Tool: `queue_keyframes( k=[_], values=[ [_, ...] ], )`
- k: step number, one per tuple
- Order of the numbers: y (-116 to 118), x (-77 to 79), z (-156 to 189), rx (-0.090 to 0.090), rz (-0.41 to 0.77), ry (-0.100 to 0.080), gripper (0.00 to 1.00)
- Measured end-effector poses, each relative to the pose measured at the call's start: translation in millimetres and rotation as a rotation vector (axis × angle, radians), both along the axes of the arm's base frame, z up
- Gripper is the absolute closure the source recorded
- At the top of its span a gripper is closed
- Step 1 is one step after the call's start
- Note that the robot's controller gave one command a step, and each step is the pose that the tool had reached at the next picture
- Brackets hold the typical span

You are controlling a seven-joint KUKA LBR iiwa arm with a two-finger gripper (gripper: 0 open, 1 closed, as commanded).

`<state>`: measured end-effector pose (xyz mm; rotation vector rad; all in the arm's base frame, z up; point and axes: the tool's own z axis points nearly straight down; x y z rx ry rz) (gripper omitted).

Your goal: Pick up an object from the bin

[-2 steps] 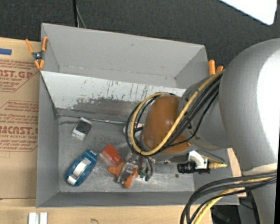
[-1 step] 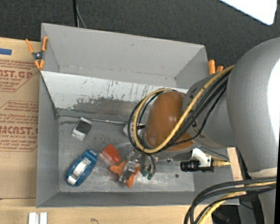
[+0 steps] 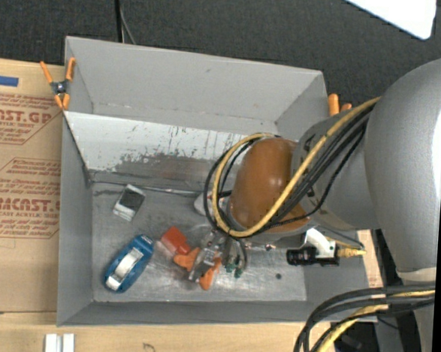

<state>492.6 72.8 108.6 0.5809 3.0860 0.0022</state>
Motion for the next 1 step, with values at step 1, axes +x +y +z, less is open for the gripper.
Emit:
queue_keyframes(
  k=[1],
  values=[
    [-0.3,-2.1,11.4,-0.001,0.0,0.008,1.0]
  ],
)
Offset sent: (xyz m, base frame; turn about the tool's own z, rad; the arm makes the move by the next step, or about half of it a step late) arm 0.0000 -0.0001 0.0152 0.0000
